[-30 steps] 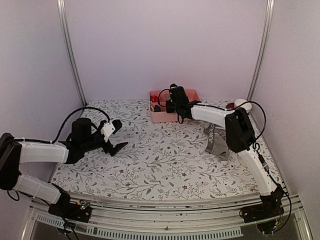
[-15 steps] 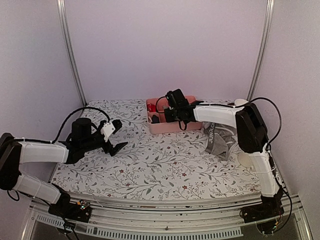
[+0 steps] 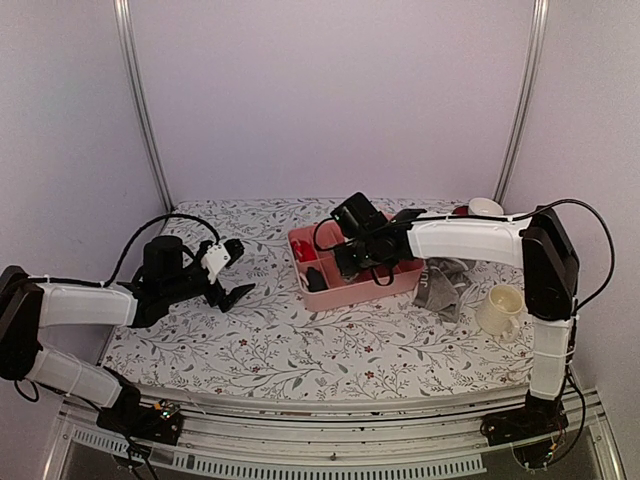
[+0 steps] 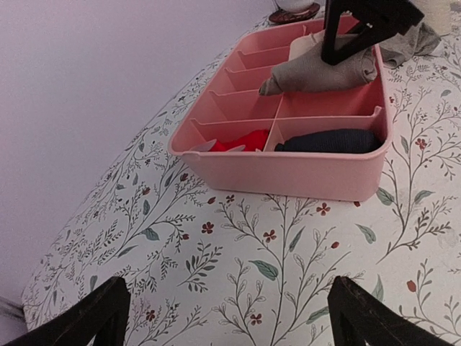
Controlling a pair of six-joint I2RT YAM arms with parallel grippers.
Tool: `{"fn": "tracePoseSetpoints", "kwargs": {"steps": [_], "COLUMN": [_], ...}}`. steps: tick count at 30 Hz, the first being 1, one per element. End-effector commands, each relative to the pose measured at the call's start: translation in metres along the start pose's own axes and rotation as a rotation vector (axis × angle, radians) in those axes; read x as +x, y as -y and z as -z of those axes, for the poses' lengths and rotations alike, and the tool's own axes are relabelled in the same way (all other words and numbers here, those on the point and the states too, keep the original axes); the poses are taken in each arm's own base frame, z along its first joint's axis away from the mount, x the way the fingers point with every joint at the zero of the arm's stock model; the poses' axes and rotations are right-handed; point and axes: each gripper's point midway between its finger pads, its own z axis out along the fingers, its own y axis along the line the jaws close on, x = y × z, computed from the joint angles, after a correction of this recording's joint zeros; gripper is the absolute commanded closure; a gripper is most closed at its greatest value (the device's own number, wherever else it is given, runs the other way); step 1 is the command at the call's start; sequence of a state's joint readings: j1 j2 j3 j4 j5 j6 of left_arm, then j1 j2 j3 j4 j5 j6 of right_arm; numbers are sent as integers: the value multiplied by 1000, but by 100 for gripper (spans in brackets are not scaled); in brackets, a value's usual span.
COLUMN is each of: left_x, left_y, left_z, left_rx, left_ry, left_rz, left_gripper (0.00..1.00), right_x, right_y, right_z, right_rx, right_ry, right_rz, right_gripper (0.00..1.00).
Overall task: Roll the underwear
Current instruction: Move the storage box to the center of the board, then place the underwear in the storage box.
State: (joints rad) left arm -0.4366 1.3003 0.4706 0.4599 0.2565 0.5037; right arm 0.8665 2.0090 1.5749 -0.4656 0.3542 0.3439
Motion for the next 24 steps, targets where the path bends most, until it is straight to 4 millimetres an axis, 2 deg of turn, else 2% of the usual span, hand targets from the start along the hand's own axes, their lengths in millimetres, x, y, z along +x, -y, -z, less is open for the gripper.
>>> {"fn": "tracePoseSetpoints", "kwargs": {"steps": [1, 6, 10, 15, 17, 24], "left_x": [-2, -1, -1, -1, -2, -1], "left_y": [-7, -6, -5, -5, -5, -5], "left_z": [1, 1, 0, 1, 1, 1], "left_rx": [-26, -20, -17, -16, -15, -14], "left_ry": [10, 13, 12, 15, 16, 16], "left_rz": [-3, -7, -6, -5, -7, -7], "left_gripper": [1, 1, 2, 2, 2, 2], "right_x": [-46, -73, -79, -75, -59, -43], "right_y": [-2, -17, -25, -20, -17, -7], "right_z": [11, -12, -43, -66, -84, -104], "right_rx": [-33, -33, -30, -26, -12, 11], "right_ry": [75, 130, 130, 116, 81, 39], "right_rz": [-58, -73, -53, -80, -74, -67], "right_gripper": [99, 99, 99, 99, 99, 99]}}
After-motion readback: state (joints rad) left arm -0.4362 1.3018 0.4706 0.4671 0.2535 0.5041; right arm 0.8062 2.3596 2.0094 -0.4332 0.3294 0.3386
